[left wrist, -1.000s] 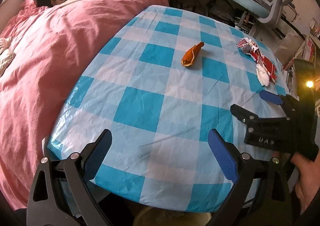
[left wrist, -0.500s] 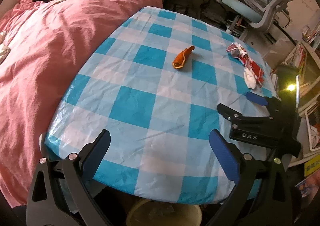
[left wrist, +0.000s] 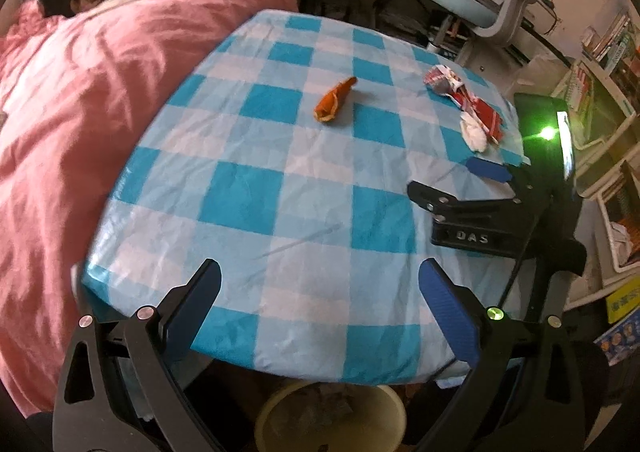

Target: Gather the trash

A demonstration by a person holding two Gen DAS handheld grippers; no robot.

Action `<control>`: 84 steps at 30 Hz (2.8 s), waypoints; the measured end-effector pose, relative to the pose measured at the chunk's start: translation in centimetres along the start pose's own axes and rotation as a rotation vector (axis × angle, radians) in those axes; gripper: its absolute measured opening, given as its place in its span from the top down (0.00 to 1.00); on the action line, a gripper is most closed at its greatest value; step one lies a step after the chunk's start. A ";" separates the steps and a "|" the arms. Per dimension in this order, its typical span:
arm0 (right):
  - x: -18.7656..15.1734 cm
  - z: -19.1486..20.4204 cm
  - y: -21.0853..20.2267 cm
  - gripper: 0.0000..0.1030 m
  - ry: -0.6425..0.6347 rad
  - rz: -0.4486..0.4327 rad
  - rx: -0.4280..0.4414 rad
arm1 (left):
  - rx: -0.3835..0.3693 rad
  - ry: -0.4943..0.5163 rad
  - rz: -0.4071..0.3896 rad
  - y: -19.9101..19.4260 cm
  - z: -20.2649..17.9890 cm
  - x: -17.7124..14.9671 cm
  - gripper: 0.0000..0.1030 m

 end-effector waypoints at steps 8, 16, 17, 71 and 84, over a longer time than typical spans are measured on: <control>0.0 0.0 0.0 0.06 0.000 0.000 0.000 | -0.047 0.009 -0.004 -1.1 -0.3 -0.5 0.07; 0.0 0.0 0.0 0.06 0.000 0.000 0.000 | -0.052 0.040 -0.026 -1.7 -1.2 -1.4 0.07; 0.0 0.0 0.0 0.06 0.000 0.000 0.000 | -0.052 0.053 -0.031 -1.8 -1.4 -1.5 0.07; 0.0 0.0 0.0 0.06 -0.001 0.000 0.000 | -0.036 0.114 0.001 -0.8 -2.5 -3.3 0.07; 0.0 0.0 0.0 0.06 -0.001 0.000 0.000 | -0.035 0.116 0.002 -0.7 -2.7 -3.5 0.07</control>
Point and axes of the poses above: each gripper's, at about its wrist camera, not at the fingertips, and y roughly the way its jaws point, z to its left, x to its top, the point moved 8 cm from there along y, roughly the way its jaws point, and after that the axes turned 15 degrees about -y, right-handed, at the moved point
